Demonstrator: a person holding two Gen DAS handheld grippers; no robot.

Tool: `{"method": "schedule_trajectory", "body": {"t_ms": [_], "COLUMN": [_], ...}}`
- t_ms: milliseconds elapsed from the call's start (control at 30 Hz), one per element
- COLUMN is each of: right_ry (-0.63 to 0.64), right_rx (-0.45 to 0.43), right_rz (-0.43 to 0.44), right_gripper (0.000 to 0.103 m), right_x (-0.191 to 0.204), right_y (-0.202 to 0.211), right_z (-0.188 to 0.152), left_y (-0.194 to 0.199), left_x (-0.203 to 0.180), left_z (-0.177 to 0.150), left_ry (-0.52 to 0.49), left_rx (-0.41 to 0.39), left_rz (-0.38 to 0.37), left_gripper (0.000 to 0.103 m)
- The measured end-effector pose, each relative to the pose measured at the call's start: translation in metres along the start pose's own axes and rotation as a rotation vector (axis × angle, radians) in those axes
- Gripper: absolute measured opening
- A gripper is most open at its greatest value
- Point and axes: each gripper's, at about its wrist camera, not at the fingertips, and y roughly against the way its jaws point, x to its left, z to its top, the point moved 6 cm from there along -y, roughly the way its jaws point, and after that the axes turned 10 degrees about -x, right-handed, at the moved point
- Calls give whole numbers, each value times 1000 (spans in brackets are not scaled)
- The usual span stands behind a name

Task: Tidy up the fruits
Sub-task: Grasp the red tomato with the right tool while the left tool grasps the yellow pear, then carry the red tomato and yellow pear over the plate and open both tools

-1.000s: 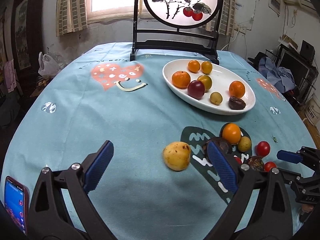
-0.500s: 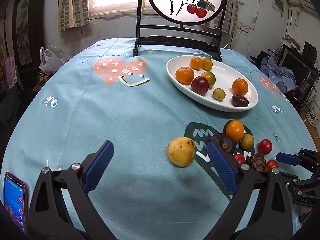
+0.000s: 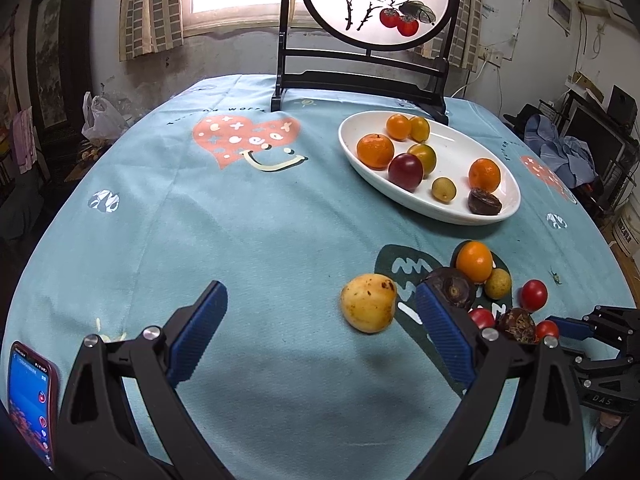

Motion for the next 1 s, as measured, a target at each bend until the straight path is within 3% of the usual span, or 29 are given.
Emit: {"method": "schedule_trajectory", "body": {"t_ms": [300, 500, 700, 767, 833, 1000], "right_ry": [-85, -90, -93, -93, -93, -91], "right_rx": [-68, -68, -67, -68, -66, -66], "right_rz": [-33, -37, -44, -44, -44, -43], "right_gripper": [31, 31, 31, 31, 31, 31], "right_x": [-20, -22, -25, -25, -25, -25], "right_y": [13, 15, 15, 16, 16, 16], "right_z": [6, 5, 4, 4, 4, 4], "left_y": [-8, -23, -33, -38, -42, -46], "left_x": [-18, -24, -29, -31, -32, -34], "left_z": [-10, -16, -17, -20, -22, -24], "left_ry": [-99, -100, -116, -127, -129, -134], "left_rx": [21, 76, 90, 104, 124, 132], "left_rz": [-26, -75, -70, -71, -79, -75], "left_gripper": [95, 76, 71, 67, 55, 47]}}
